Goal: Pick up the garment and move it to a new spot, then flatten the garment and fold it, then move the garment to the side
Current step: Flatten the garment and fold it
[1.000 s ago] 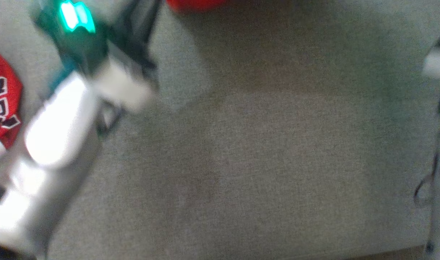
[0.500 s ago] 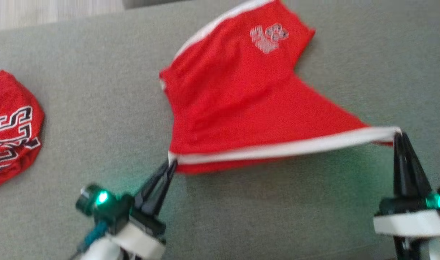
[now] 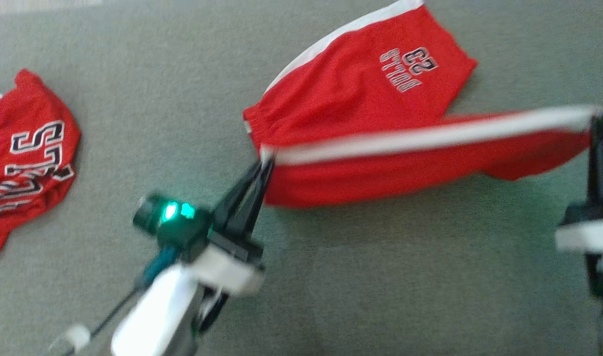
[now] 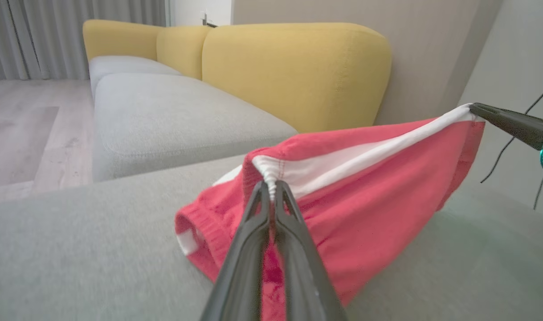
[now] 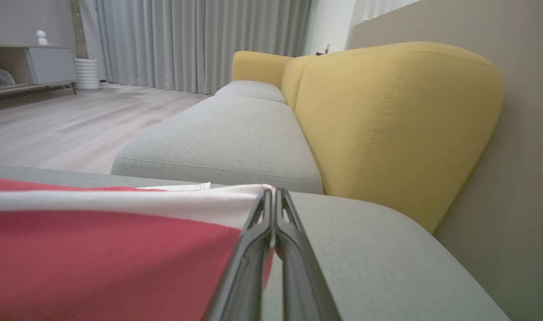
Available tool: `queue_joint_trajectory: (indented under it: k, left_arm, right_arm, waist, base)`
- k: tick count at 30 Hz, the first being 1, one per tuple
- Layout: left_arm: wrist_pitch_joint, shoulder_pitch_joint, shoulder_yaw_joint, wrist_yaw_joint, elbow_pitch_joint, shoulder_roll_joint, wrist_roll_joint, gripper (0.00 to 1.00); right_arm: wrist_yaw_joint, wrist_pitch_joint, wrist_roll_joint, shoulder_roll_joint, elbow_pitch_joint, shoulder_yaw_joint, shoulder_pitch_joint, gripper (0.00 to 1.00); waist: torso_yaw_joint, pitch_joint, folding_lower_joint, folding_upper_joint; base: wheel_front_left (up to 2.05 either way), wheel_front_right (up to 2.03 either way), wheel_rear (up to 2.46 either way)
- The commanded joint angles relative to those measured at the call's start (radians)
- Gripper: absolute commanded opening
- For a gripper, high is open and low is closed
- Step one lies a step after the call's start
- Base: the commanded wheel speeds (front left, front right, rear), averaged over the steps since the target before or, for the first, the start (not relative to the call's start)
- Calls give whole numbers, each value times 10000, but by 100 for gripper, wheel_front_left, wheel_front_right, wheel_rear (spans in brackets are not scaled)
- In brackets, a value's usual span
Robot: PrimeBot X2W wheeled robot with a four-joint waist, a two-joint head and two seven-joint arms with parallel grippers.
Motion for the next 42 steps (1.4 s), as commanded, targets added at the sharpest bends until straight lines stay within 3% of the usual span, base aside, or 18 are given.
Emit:
queue_joint_trajectory:
  k: [1,4,10,18,23,24,25,26,27,36,42]
  left_arm:
    - [30,-687,370,117,-55,-9,123,0]
    - [296,-1911,440,206,881,-405,200,0]
    - [614,-3508,444,66,2266,-940,58,0]
    - [571,-5006,280,-92,3477,-1349,-20,0]
    - [384,-5448,162,-123,4081,-1513,-94,0]
    - [353,-5478,161,-109,4191,-1548,-150,0]
    - [353,-5478,161,-109,4191,-1548,-150,0]
    - [307,-5502,168,-3,4414,-1608,-246,48]
    - [261,-5500,196,126,4519,-1631,-271,100]
    - [-500,-4518,494,980,3930,-1512,15,100]
    - [-521,-2743,1087,1757,1728,-1361,700,100]
  right_arm:
    - [-7,101,132,-460,-26,310,-654,0]
    - [-7,434,422,-1406,1173,968,-2430,0]
    - [-7,826,590,-2591,3202,2484,-5253,0]
    - [-7,958,893,-3320,5314,4275,-7542,0]
    - [-7,668,1069,-3294,6512,4927,-8424,0]
    - [-7,585,1163,-3256,6730,5024,-8531,21]
    - [-7,585,1163,-3256,6730,5024,-8531,21]
    - [-7,378,1380,-3181,7132,5159,-8662,100]
    - [-7,233,1488,-3144,7304,5181,-8686,100]
    - [-7,-543,2585,-2511,8306,4982,-7942,100]
    - [-7,-446,3632,-2160,9198,4859,-7411,100]
  waist:
    - [413,468,-2,-1]
    - [735,934,-2,-1]
    - [1357,1644,-2,-1]
    - [2058,2291,-2,-1]
    - [2253,2461,-2,-1]
    - [2268,2468,-2,-1]
    - [2268,2468,-2,-1]
    - [2282,2445,-2,-1]
    - [2280,2418,-2,-1]
    - [1961,1856,-2,-1]
    - [2260,1539,-2,-1]
  base:
    - [0,0,0]
    - [0,0,0]
    - [0,0,0]
    - [0,0,0]
    - [0,0,0]
    - [0,0,0]
    - [0,0,0]
    - [0,0,0]
    - [0,0,0]
    - [0,0,0]
    - [0,0,0]
